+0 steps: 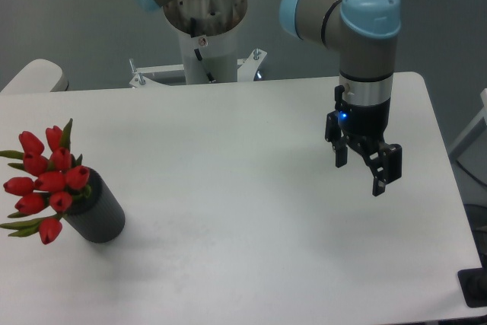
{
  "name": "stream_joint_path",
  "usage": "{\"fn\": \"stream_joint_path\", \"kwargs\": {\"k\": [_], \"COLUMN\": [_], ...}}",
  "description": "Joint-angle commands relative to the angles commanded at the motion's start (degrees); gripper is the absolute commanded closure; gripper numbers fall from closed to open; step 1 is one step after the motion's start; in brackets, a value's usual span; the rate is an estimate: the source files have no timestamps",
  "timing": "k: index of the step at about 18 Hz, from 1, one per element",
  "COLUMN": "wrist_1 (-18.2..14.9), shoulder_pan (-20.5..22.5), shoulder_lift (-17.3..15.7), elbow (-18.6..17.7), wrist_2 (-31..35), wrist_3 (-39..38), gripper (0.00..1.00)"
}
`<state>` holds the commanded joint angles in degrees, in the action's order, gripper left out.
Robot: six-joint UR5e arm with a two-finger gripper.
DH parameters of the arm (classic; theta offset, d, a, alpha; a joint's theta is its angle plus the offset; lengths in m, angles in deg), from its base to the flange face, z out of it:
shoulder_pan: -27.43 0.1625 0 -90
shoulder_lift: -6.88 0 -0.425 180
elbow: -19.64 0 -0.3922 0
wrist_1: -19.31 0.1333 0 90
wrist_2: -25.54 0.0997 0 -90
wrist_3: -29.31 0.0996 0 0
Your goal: Insert the flowers into the vase
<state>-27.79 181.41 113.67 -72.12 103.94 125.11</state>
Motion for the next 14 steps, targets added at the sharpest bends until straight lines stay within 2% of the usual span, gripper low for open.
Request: {"fn": "stream_joint_path", "kwargs": {"k": [10,14], "wrist_1": [-1.14,-5.17], "shoulder_pan": [0.27,0.26], "shoulder_lift": [-0.09,0.35], "elbow": [0.70,3.51], "wrist_2": [0.17,0.18], "wrist_3": [0.00,0.00], "gripper": [0.00,0.00]}}
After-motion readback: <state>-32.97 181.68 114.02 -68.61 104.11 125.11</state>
